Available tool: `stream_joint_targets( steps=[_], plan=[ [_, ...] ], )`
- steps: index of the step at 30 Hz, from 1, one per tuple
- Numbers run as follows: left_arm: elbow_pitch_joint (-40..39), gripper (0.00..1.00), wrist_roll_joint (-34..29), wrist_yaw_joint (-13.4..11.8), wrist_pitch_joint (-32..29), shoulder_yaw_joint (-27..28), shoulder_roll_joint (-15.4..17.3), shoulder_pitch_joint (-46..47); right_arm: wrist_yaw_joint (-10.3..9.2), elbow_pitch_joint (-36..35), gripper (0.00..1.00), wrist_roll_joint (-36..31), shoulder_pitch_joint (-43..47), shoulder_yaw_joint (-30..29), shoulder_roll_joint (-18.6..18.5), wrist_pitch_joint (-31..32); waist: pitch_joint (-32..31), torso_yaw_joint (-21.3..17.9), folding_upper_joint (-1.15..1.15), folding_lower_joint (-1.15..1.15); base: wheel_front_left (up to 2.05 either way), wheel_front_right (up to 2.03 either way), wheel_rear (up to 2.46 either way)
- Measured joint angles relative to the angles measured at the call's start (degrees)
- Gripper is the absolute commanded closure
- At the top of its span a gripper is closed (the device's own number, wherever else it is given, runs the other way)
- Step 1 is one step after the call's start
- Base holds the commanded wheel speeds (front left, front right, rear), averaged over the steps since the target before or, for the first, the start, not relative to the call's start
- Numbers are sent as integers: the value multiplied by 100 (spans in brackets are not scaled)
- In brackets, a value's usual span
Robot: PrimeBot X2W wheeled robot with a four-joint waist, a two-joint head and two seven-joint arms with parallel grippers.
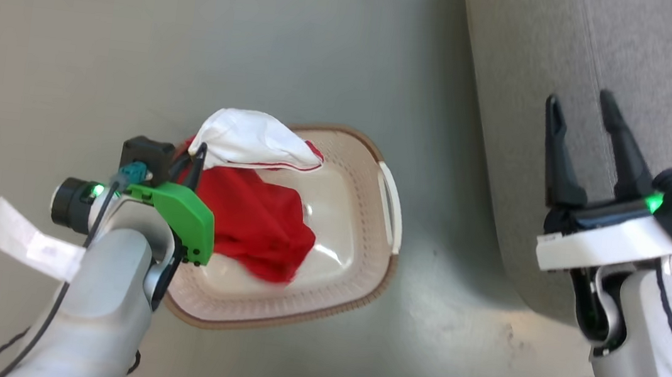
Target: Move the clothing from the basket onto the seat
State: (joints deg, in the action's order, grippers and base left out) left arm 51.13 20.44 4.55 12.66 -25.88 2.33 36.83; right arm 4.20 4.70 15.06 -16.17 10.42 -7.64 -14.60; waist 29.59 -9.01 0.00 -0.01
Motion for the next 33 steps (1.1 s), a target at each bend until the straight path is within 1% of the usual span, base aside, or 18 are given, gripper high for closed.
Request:
stream_joint_targets(
  steps=[6,15,24,27,29,33],
  plan=[
    [-314,100,130,124,109,9,-3,-241,34,212,0,2,199,49,-20,0,-491,224,0,0,0,0,0],
    [-1032,100,427,241,158,15,-18,-573,34,408,0,14,534,79,-66,11,-1230,488,0,0,0,0,0],
    [-1844,100,804,250,159,-42,-19,-845,34,470,0,114,870,137,-27,109,-1861,631,0,0,0,0,0],
    [-2136,100,834,250,159,-144,-16,-889,34,476,0,116,896,180,14,160,-2028,638,0,0,0,0,0],
    [-2580,100,1045,250,159,-386,-14,-929,34,469,0,122,972,187,16,163,-2172,621,0,0,0,0,0],
    [-3047,100,1191,250,169,-621,-4,-940,31,444,0,147,1056,182,16,212,-2325,583,0,0,0,0,0]
  ],
)
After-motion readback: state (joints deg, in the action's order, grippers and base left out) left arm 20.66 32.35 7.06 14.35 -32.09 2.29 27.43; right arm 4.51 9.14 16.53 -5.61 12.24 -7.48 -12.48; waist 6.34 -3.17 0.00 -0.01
